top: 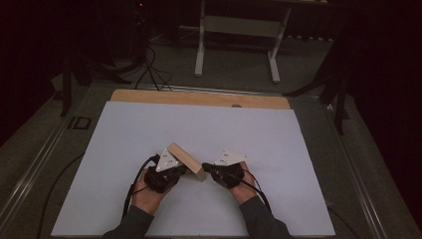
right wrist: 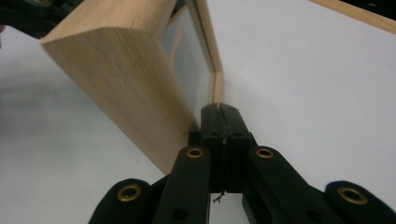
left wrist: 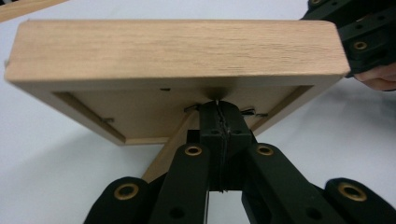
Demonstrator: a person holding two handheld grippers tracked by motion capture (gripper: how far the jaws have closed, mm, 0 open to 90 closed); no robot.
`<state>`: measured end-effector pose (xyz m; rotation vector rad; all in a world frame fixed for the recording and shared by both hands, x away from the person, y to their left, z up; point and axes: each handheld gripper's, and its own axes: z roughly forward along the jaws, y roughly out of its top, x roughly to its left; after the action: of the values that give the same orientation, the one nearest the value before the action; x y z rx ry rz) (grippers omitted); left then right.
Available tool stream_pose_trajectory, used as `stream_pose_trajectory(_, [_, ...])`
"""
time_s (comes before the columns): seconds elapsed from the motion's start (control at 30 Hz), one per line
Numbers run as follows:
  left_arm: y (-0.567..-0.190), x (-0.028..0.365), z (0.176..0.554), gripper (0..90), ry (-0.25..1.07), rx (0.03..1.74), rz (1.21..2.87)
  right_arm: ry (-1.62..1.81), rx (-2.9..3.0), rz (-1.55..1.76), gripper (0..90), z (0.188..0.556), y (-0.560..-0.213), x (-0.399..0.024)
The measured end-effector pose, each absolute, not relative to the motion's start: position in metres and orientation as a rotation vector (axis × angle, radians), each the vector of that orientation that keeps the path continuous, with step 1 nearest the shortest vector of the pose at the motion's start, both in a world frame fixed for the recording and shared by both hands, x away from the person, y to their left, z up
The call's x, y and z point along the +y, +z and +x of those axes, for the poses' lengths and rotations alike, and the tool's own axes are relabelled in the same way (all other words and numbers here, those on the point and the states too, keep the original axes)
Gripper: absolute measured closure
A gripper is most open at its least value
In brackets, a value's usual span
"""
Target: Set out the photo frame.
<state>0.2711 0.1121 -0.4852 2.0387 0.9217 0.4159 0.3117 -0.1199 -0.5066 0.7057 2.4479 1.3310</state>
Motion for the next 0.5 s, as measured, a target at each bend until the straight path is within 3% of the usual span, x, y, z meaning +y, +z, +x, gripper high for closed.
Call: stream_pose_trajectory(0.5, [-0.4865,0.1184,0.2729,89.5,0.42,0.944,2.038,1.332,2.474,0.651,89.7,0.3046,-0.5063,-0.1111])
